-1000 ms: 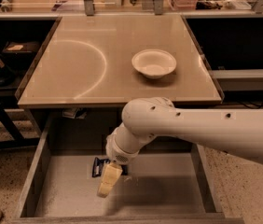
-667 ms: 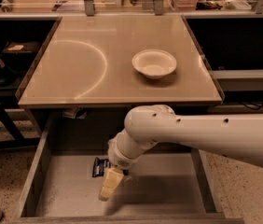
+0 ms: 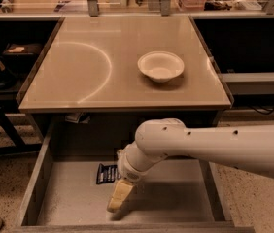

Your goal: Pick rxbar blueberry from top drawer and place on counter

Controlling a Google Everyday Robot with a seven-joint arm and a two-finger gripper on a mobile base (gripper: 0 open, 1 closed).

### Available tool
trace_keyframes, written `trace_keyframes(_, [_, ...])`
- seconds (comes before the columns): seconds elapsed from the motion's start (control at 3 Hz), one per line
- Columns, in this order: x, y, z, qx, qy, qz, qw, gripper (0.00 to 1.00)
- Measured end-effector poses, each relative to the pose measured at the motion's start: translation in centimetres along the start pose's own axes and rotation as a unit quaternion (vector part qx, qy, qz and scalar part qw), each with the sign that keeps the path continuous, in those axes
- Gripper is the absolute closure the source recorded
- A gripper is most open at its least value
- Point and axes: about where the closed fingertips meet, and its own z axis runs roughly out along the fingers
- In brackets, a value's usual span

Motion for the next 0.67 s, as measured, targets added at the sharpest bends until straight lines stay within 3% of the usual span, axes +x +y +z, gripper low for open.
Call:
trace_keyframes(0.33, [0.63,-0.06,0.56,0.001,-0.003,0.004,1.0000,0.00])
trace_keyframes(0.67, [0.64,-0.06,0.57,0.001,-0.003,0.004,1.0000,0.18])
